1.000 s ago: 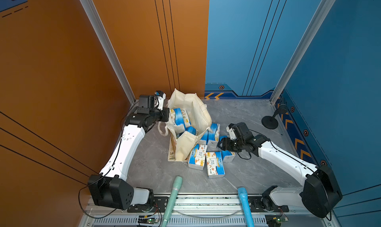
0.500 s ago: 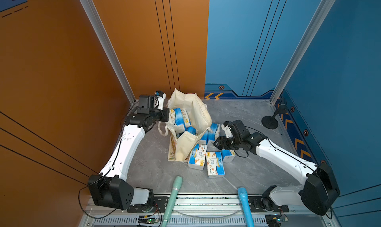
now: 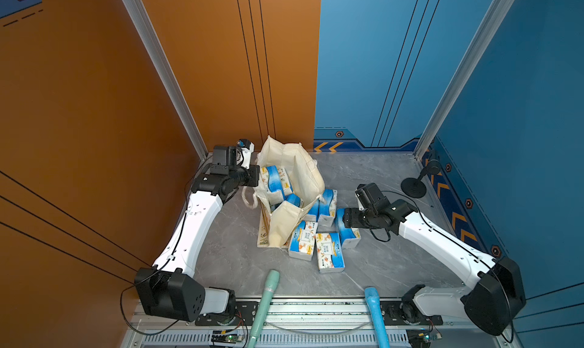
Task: Put tissues into the canvas bag
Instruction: Pick up the pack of facial tissues from the center of the board.
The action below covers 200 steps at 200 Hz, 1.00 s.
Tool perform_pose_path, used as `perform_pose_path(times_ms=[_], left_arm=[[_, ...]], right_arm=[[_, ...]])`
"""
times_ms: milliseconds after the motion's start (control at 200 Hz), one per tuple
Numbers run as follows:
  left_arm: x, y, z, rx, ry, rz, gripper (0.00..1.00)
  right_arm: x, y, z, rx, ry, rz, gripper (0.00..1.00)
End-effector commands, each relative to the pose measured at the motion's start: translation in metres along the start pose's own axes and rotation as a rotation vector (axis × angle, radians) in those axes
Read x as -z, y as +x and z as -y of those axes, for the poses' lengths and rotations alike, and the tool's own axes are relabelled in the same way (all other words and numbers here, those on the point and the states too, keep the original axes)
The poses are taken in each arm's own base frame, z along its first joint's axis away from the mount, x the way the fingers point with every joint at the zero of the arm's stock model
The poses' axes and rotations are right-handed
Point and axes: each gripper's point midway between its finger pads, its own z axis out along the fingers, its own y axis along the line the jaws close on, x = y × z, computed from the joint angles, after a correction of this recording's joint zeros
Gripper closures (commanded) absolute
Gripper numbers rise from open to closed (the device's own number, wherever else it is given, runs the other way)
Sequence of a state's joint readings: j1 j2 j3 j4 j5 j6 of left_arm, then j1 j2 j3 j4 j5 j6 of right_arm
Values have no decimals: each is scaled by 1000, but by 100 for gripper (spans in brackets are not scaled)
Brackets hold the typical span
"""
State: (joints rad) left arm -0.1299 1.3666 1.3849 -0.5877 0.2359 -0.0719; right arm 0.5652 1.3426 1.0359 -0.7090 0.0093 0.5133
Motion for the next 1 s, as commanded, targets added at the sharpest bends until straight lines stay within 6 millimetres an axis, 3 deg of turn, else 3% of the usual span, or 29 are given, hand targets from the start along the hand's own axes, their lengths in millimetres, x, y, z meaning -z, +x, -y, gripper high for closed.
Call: perform_pose_path(times_ms=[0,305,561,661,816,996], left_arm=[[3,14,0,19,9,-44,100],[4,15,-1,22,3,-45,100],[3,16,-3,24,0,-47,100],[3,15,-3,24,-1,-46,100],[3,16,-3,24,-1,-47,100],[5,15,-3,25,-2,-42,100]], right_arm=[[-17,19,8,21,68,-83,9],[-48,24,-7,52,67,-145,8],[-64,31,2,57,118,-181,17],[-62,29,3,58,122,-172,25],[-54,24,6,48,113,-148,48],[-32,12,18,32,131,-92,53]])
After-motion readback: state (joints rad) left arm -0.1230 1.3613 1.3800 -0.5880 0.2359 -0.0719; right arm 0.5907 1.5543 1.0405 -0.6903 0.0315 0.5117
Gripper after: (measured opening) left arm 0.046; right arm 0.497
